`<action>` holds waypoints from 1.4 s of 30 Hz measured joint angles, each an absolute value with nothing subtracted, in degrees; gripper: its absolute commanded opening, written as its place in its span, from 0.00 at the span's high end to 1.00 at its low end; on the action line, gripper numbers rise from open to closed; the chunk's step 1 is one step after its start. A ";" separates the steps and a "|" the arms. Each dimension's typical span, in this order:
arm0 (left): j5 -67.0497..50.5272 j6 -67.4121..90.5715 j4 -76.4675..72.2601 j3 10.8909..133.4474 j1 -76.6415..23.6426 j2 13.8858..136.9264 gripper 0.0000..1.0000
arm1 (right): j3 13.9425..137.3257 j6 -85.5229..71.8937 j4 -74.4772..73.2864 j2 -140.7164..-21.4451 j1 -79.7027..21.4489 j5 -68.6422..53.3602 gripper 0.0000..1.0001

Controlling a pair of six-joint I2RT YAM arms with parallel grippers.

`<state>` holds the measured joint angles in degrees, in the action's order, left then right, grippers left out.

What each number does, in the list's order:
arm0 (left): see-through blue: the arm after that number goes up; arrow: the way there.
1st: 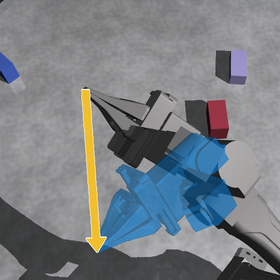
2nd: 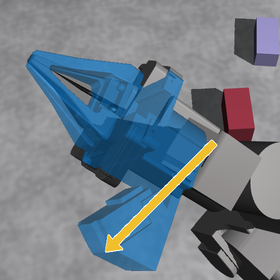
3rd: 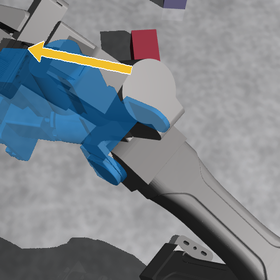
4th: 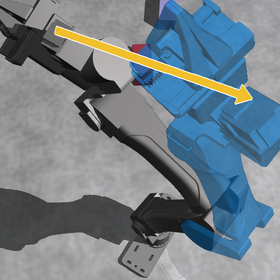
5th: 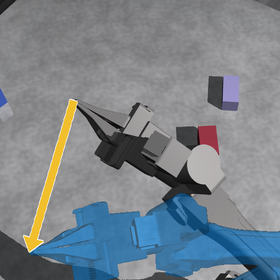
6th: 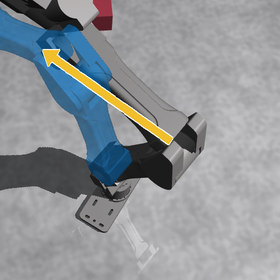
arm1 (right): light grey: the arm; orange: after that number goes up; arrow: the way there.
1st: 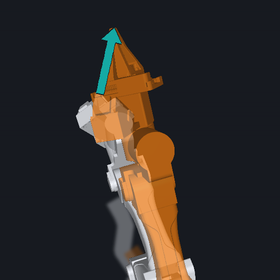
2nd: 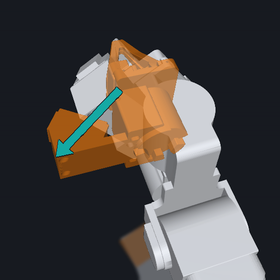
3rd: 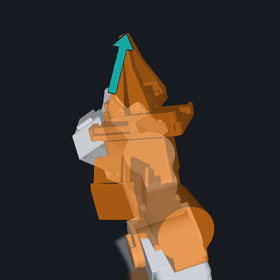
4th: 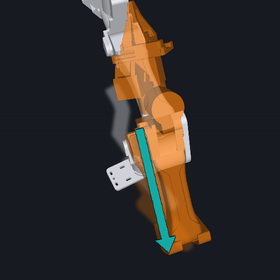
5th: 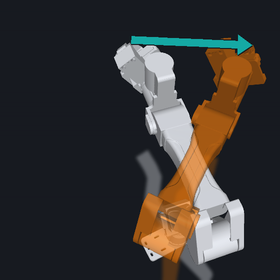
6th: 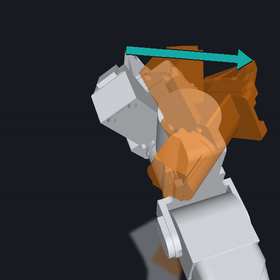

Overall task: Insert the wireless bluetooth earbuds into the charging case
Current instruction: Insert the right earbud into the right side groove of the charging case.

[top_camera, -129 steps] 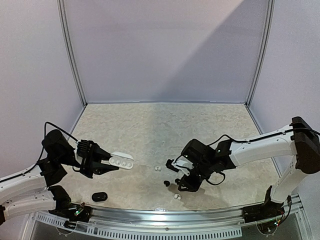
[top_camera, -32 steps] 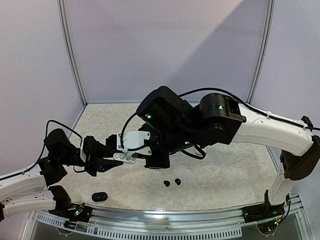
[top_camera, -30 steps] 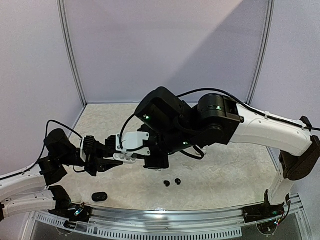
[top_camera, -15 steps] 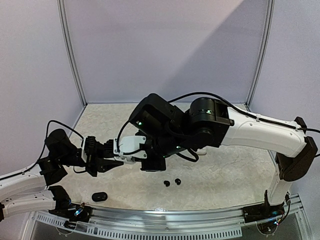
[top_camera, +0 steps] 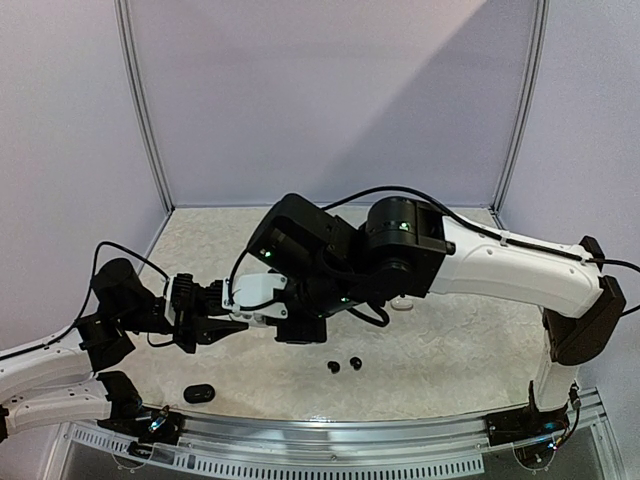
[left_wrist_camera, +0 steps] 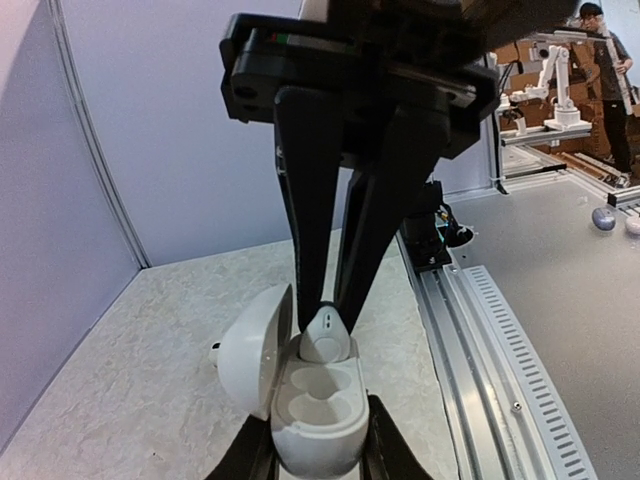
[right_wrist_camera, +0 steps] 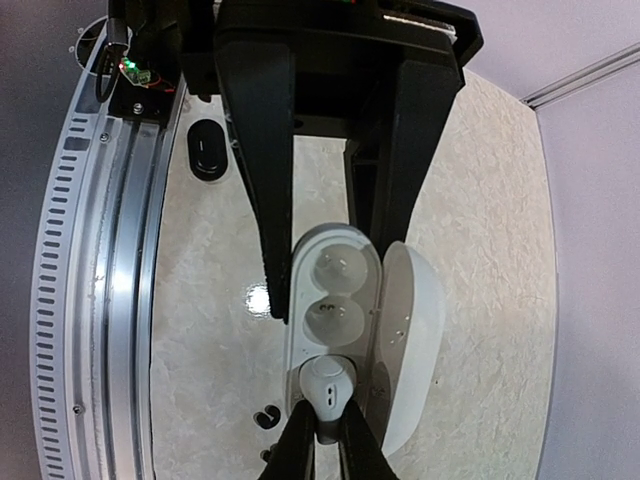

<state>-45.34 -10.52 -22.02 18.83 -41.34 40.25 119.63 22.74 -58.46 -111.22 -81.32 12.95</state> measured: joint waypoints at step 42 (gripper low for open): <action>-36.42 9.80 -22.74 18.83 -39.27 39.83 1.00 | 100.16 -6.00 -30.85 -89.60 -61.21 5.04 0.53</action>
